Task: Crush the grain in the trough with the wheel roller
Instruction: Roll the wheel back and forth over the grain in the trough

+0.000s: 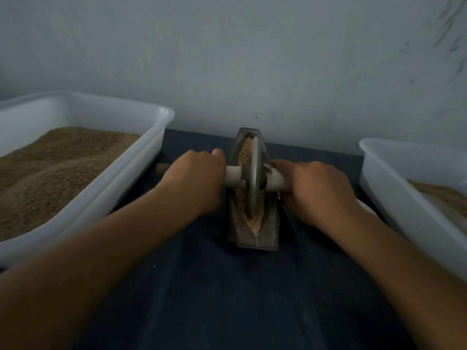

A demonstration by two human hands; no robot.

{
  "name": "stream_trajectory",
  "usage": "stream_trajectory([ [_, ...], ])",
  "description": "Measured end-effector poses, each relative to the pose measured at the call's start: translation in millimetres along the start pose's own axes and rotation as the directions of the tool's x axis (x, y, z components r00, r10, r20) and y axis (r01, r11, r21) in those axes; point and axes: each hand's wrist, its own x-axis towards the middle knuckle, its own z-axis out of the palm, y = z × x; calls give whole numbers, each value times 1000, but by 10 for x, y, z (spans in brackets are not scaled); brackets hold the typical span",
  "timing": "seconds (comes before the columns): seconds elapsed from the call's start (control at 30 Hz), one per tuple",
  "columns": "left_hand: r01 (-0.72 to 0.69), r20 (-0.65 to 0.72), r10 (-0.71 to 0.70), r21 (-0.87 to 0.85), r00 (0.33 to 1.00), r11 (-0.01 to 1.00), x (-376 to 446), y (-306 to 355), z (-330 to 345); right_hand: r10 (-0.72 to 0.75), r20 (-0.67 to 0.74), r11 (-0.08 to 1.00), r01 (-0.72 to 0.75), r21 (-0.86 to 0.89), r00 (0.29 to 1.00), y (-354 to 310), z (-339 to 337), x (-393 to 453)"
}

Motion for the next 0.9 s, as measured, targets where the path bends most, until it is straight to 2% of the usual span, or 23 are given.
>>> stream_trajectory([
  [0.2,-8,-106,14,56,994,998,66,86,14,70,58,988,-78,135,996,63,134,-67],
  [0.33,8,-134,4,87,991,996,315,92,39,113,128,981,-131,144,985,129,259,92],
  [0.47,11,-115,-4,56,993,998,542,11,115,129,164,984,-147,99,978,211,366,350],
  [0.6,4,-60,1,90,998,996,772,-41,149,161,260,976,-192,99,952,305,459,667],
  [0.77,-11,52,6,98,999,995,1022,-134,201,139,346,988,-156,22,928,386,507,1001],
  [0.9,-37,58,32,84,998,996,1106,-170,204,129,386,988,-153,32,913,406,486,1081],
])
